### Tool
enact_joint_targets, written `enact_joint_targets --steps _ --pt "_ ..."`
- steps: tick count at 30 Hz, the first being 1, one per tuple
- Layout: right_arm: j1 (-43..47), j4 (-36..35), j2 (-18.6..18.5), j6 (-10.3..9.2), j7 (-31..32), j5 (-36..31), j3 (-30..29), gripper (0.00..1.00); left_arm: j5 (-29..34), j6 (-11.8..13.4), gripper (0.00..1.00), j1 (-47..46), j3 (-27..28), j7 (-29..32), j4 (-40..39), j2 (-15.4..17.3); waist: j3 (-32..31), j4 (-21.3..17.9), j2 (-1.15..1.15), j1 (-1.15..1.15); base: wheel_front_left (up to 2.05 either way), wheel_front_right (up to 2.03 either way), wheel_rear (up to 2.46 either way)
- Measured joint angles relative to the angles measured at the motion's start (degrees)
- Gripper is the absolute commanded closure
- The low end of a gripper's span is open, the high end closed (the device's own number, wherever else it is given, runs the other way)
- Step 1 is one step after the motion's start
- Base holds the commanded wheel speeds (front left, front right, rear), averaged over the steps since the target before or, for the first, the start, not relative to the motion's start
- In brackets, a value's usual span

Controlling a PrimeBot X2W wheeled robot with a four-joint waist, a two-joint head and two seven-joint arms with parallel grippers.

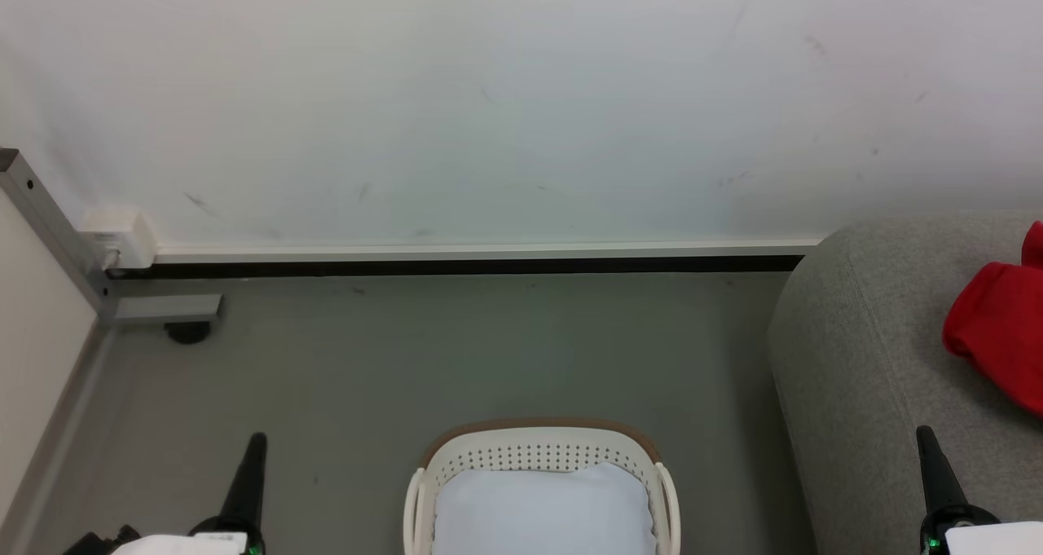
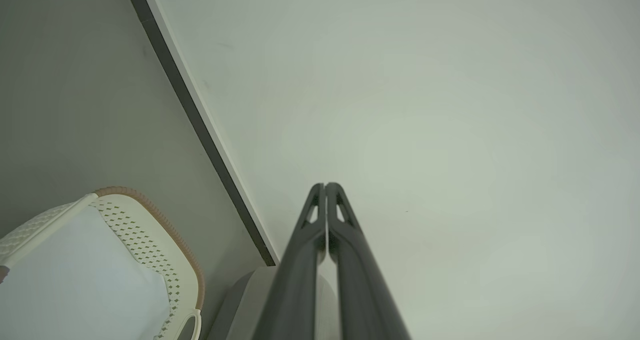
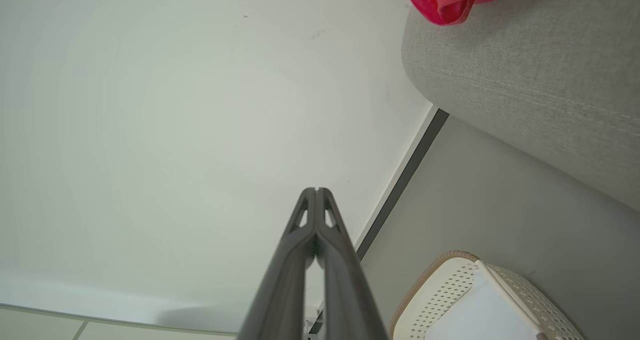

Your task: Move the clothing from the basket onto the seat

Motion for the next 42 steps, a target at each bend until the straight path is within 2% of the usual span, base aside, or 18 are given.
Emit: enact_joint_targets --steps 30,42 --pt "-1.36 -1.64 -0.16 0.0 3.1 12.35 -1.16 1.0 -12.06 0.0 1.0 -2.42 1.43 3.36 -0.02 -0.76 0.92 -0.49 0.0 -0.01 0.0 0.0 0.0" --pt "-1.48 -1.94 -0.2 0.0 3.55 14.27 -1.34 1.0 -13.39 0.0 1.0 -2.79 1.64 3.8 -0.02 -0.85 1.05 -0.56 0.0 -0.01 0.0 0.0 0.0"
